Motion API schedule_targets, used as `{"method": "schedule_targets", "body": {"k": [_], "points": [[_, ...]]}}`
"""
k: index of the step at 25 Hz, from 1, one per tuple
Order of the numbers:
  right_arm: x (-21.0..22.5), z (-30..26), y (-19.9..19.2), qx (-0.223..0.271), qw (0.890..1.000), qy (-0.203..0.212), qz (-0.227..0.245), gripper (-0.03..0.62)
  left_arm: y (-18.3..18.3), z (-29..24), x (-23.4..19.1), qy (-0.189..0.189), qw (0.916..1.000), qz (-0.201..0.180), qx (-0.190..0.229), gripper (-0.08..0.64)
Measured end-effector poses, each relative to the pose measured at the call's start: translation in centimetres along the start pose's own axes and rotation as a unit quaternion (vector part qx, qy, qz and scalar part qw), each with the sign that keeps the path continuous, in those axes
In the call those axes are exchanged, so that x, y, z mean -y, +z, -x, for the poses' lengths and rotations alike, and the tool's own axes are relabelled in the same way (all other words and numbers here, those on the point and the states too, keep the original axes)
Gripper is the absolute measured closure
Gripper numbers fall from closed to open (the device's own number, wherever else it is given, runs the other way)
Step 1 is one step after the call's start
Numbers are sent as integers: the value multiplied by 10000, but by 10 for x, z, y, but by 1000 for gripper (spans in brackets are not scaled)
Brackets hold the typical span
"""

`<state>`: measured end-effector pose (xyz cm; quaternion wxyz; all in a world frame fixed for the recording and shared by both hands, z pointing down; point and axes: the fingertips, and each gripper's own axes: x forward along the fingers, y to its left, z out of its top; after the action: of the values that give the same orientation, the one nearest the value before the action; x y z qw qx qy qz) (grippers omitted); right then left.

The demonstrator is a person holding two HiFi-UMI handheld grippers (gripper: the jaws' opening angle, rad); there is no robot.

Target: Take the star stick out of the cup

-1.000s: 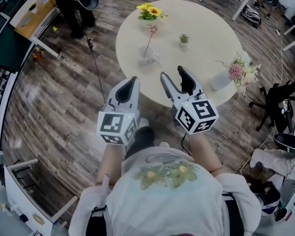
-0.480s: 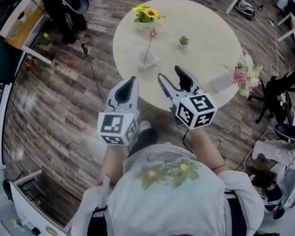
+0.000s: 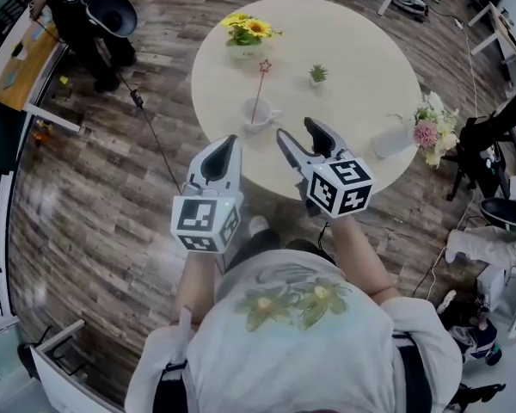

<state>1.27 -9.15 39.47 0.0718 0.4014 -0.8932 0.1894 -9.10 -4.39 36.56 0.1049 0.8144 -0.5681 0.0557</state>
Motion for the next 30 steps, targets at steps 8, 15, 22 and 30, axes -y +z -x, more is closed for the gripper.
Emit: {"method": "schedule_targets", "body": {"k": [8,15,22,30], "points": [[4,-13,-11,-103,9995,-213,-189,325,-6,-3,-11,-170,9998,-32,-110,557],[10,-33,-15,-179,9991,-195,-334,325,-18,-14,-18,-234,9993,24,-276,557],[25,-63,-17,-216,9985,-190,-463,325,-22,-34,-34,-229,9990,0,-377,557],[49,-99,-12,-245,9972,-267,-652,325,-16,-69,-50,-355,9982,-107,-474,557]]}}
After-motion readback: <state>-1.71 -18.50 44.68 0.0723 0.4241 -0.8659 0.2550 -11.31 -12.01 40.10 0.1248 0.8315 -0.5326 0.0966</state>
